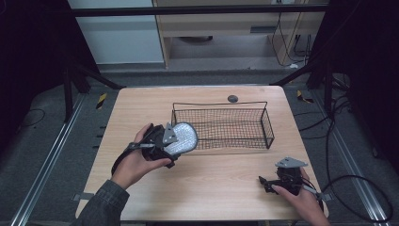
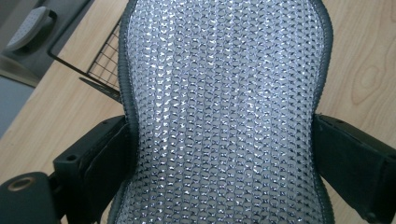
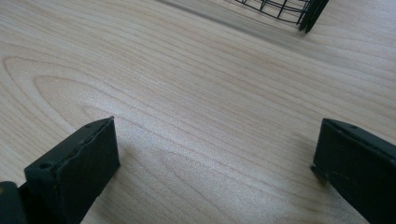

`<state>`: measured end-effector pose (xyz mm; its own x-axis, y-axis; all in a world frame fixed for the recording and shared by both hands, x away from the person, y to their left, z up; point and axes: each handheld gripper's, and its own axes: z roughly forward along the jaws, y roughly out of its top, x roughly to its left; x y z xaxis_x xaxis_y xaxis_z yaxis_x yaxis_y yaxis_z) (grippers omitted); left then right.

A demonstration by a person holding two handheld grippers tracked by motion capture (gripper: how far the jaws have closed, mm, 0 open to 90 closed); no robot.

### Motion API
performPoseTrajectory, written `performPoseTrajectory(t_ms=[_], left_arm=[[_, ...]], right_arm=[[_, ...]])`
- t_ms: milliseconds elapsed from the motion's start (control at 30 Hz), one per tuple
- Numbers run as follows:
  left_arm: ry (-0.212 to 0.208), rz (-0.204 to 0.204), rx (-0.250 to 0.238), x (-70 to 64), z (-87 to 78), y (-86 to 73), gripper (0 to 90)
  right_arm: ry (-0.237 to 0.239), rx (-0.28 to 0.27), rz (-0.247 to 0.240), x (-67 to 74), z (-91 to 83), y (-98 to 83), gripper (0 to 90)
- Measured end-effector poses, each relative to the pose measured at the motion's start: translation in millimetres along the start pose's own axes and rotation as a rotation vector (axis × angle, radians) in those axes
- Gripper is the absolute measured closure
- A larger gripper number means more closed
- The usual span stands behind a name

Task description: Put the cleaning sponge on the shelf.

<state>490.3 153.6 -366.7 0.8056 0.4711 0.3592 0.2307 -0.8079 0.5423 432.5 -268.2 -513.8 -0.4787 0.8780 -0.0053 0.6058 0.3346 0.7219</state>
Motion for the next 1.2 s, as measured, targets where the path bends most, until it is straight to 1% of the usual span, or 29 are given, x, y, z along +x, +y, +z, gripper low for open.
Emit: performPoseTrajectory(t_ms=[100, 200, 400, 467, 500, 600, 667, 733, 767, 800, 867, 933, 1000, 1067, 1100, 1200], left_arm=[[0.01, 0.002, -0.008, 7.3, -2.2, 4.6, 6.8], [0.011, 0.006, -0.013, 14.2, -3.1, 9.8, 6.9], [0.044, 0.05, -0.014, 26.4, 1.5, 24.3, 6.8], [0.056, 0.07, -0.003, 29.5, 3.6, 29.0, 6.8], [0.065, 0.071, -0.008, 30.6, 4.1, 30.8, 6.8], [0.074, 0.077, -0.023, 34.3, 5.5, 36.2, 6.8], [0.075, 0.084, -0.025, 36.4, 8.4, 40.9, 6.7], [0.067, 0.093, -0.006, 40.0, 12.8, 45.8, 6.6], [0.07, 0.096, 0.008, 42.2, 15.7, 48.3, 6.6], [0.077, 0.102, 0.014, 44.4, 18.8, 50.6, 6.6], [0.073, 0.1, 0.021, 48.2, 23.4, 55.9, 6.6], [0.067, 0.104, 0.008, 50.5, 26.6, 61.4, 6.6], [0.078, 0.126, 0.013, 51.8, 29.0, 67.1, 6.6], [0.09, 0.136, 0.008, 53.4, 31.9, 72.0, 6.6], [0.093, 0.135, -0.003, 54.2, 33.2, 74.3, 6.6], [0.081, 0.144, -0.021, 54.4, 37.9, 80.6, 6.7]], right_arm=[[-0.005, -0.001, 0.005, 0.2, 0.9, 0.7, 0.3], [-0.008, 0.0, 0.009, 0.4, 1.3, 1.1, 0.3], [-0.013, 0.0, 0.01, -0.2, 2.7, 2.6, 0.3], [-0.014, 0.0, 0.01, -0.2, 3.0, 2.9, 0.4], [-0.014, -0.001, 0.012, -0.1, 3.3, 3.1, 0.3], [-0.02, 0.002, 0.016, 0.4, 3.3, 3.5, 0.4], [-0.022, 0.001, 0.023, 0.9, 4.1, 4.1, 0.4], [-0.022, -0.002, 0.023, 0.9, 4.2, 4.0, 0.4], [-0.023, -0.002, 0.022, 0.9, 4.1, 3.8, 0.4], [-0.024, -0.001, 0.02, 0.8, 4.2, 3.8, 0.3], [-0.025, -0.002, 0.02, 0.7, 4.2, 3.8, 0.4], [-0.025, -0.001, 0.02, 0.7, 4.2, 3.8, 0.4], [-0.025, -0.001, 0.02, 0.7, 4.2, 3.9, 0.4], [-0.025, -0.002, 0.02, 0.7, 4.3, 3.9, 0.4], [-0.025, -0.002, 0.02, 0.7, 4.3, 3.9, 0.4], [-0.023, -0.003, 0.021, 0.8, 4.2, 3.9, 0.3]])
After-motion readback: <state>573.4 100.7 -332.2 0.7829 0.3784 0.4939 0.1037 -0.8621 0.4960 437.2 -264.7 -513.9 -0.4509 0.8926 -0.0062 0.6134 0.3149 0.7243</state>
